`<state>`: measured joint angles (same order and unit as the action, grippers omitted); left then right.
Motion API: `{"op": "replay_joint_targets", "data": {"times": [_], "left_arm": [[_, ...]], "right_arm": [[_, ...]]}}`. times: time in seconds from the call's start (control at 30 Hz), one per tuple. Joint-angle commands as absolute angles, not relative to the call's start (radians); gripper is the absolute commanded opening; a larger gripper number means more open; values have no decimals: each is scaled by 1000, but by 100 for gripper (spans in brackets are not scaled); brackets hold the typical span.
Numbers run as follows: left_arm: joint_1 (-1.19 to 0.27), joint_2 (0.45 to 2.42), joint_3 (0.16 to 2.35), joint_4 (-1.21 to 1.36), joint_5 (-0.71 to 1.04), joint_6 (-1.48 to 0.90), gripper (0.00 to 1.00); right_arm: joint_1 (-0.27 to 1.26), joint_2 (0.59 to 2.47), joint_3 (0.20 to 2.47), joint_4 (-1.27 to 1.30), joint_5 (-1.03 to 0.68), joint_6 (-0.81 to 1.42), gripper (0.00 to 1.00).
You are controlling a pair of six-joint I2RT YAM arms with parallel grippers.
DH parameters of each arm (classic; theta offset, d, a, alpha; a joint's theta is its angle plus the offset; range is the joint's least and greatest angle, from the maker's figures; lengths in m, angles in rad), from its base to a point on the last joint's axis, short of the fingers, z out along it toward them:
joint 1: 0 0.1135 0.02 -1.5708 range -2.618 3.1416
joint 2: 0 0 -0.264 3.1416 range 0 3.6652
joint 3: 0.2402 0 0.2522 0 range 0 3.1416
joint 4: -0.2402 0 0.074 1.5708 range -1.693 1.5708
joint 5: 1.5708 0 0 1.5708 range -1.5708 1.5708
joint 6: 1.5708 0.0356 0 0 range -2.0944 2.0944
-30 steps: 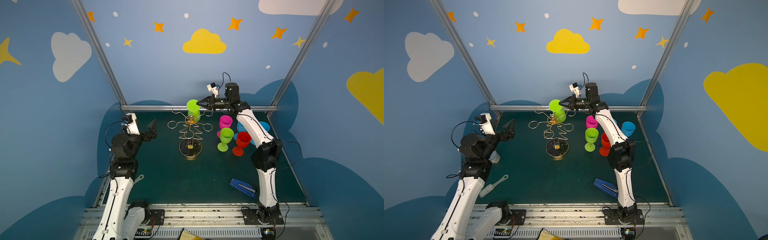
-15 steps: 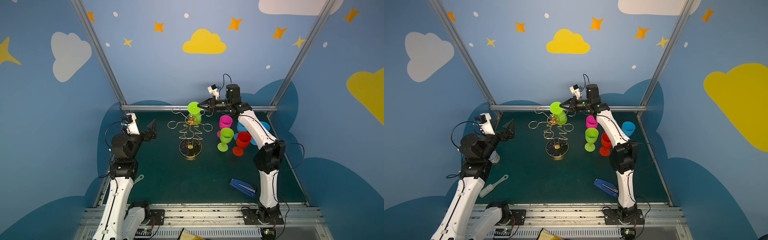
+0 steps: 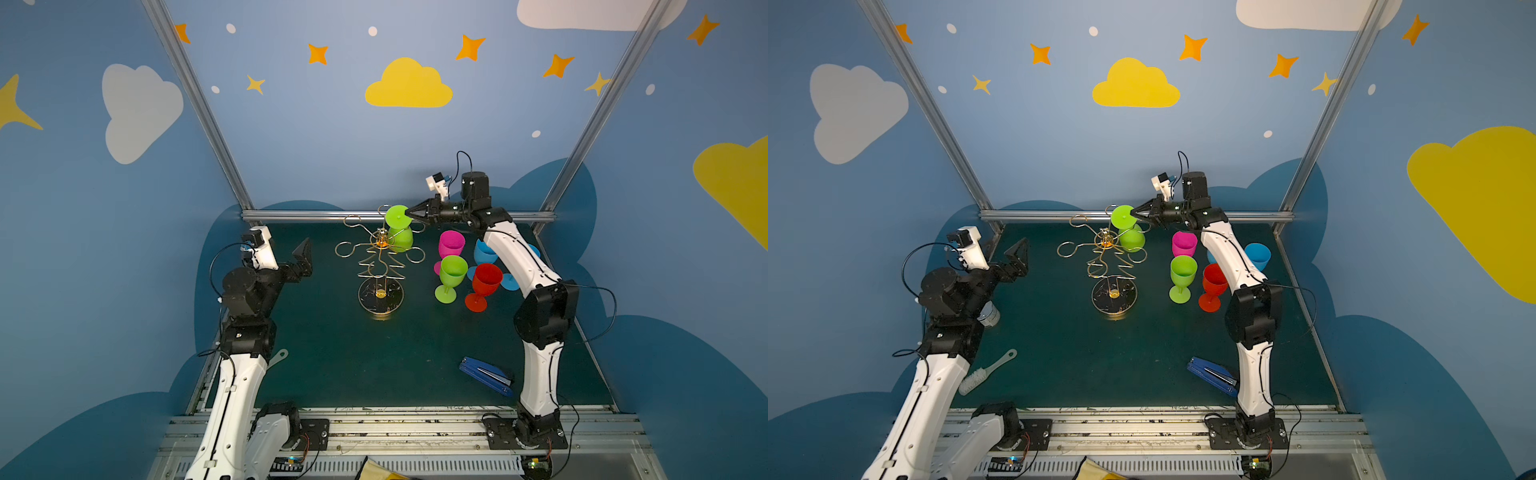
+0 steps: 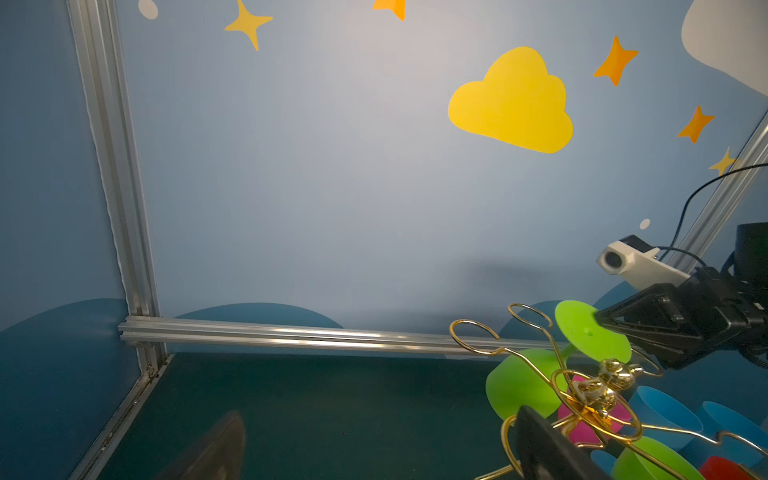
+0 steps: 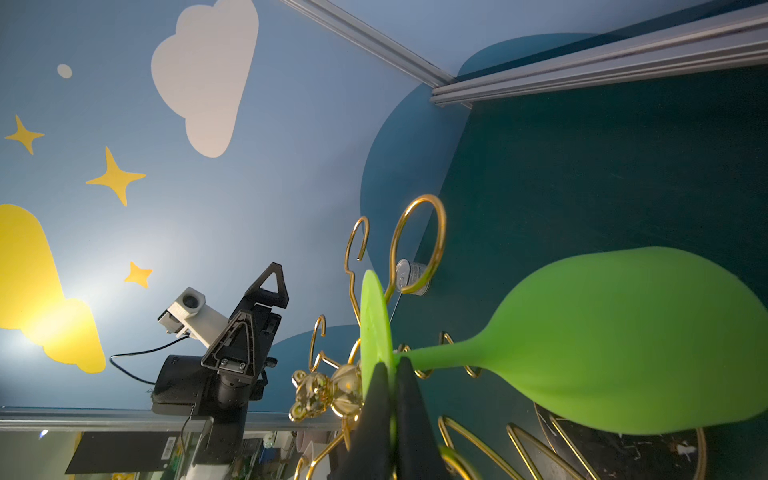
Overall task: Take the wine glass off the wine glass rack
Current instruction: 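Lift the lime-green glass off the rack hook with the right gripper, then bring the glass toward the left gripper while the left closes on its foot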
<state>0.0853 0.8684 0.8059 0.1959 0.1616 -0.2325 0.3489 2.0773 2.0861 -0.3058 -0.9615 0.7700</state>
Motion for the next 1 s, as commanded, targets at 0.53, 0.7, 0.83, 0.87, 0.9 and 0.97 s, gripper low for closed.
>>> {"op": "replay_joint_targets", "data": {"times": [0.53,0.7,0.83,0.87,0.9,0.97], "left_arm": [[-27,1114,1191,258,820,-672,71],[-196,1201,1275,265,865,-655,67],[-294,1285,1336,304,884,-677,65],[-316,1305,1348,321,889,-687,65],[-334,1322,1359,330,894,-693,65],[-372,1357,1386,338,891,-697,65]], "right_arm": [[227,1574,1926,-434,-747,451,0],[256,1451,1868,-496,-732,378,0],[304,1376,1825,-546,-701,338,0],[318,1357,1810,-549,-690,332,0],[330,1346,1797,-551,-681,330,0],[360,1322,1775,-555,-670,325,0]]}}
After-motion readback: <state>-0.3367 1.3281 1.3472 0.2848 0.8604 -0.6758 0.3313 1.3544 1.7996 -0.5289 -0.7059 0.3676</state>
